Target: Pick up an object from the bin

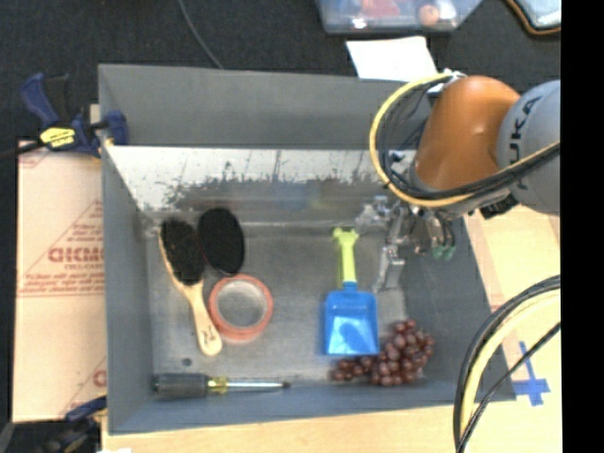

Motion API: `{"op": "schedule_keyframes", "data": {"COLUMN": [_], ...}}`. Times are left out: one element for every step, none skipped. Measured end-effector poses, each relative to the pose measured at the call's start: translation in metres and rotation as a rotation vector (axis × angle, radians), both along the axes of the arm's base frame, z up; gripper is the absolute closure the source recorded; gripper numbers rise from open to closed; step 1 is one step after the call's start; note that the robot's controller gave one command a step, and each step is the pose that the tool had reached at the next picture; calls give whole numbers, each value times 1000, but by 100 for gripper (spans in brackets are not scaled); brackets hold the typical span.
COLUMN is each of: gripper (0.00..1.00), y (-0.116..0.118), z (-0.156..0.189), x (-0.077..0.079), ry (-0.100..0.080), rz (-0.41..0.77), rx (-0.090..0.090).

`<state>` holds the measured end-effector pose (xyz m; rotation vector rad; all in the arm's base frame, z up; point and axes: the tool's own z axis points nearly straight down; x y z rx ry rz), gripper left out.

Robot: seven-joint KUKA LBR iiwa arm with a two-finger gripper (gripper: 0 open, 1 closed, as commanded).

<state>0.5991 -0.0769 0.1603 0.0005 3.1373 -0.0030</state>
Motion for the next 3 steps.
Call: {"op": "schedule_keyframes", "data": {"gripper": [0, 0, 0], "y": [20, 29, 38], "z": [-89, -21, -60], "x": [-38, -58, -49], "ry": [-4, -7, 2], "rz": [166, 134, 332], "rx": [-1, -2, -1]}}
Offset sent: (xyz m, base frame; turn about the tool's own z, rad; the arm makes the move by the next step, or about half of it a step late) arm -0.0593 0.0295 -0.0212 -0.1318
